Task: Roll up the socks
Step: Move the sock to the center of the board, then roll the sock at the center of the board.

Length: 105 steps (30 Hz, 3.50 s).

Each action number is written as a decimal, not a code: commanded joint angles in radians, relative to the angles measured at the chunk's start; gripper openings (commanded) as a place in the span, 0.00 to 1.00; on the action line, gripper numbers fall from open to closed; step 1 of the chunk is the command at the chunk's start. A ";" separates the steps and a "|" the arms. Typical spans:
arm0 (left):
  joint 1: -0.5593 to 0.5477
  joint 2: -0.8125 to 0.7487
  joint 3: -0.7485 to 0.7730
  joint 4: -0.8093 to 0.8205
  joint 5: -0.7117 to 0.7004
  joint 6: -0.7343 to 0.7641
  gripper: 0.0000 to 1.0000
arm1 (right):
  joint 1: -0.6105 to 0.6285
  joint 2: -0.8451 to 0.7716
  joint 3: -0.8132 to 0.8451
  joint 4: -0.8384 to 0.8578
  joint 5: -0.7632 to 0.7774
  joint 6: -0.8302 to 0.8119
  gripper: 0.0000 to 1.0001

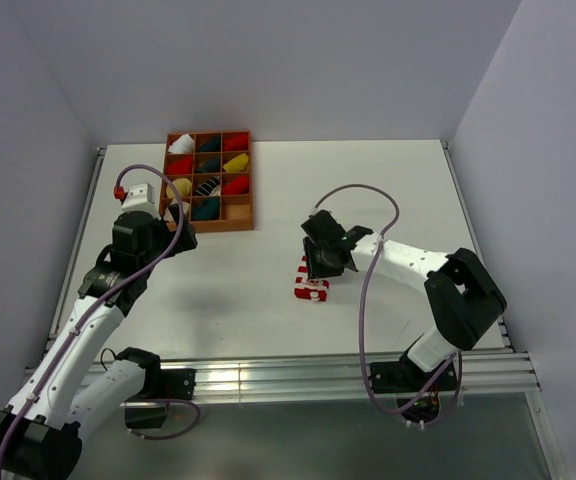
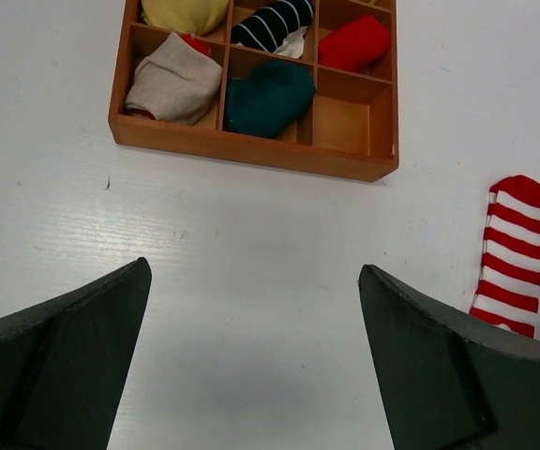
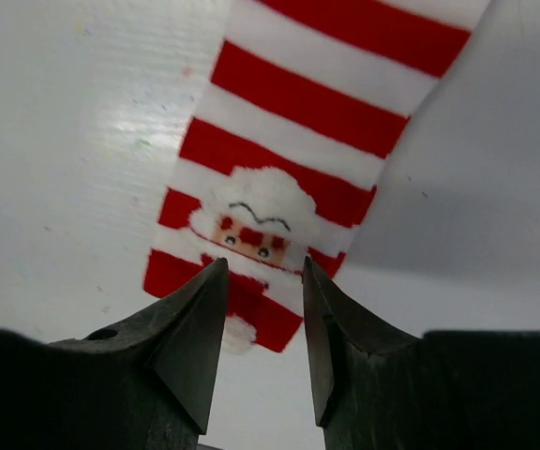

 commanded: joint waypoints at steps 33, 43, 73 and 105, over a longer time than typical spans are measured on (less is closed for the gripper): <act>0.031 0.009 0.028 0.001 0.013 0.006 0.98 | 0.405 0.048 0.073 0.264 0.287 -0.408 0.64; 0.033 0.013 0.027 0.004 0.020 0.008 0.98 | 0.514 0.146 0.084 0.242 0.412 -0.573 0.64; 0.033 0.009 0.025 0.005 0.025 0.008 0.98 | 0.568 0.362 0.025 0.397 0.587 -0.749 0.59; -0.006 0.056 0.010 -0.002 0.175 -0.156 0.98 | 0.244 0.106 -0.166 0.623 -0.252 -0.424 0.00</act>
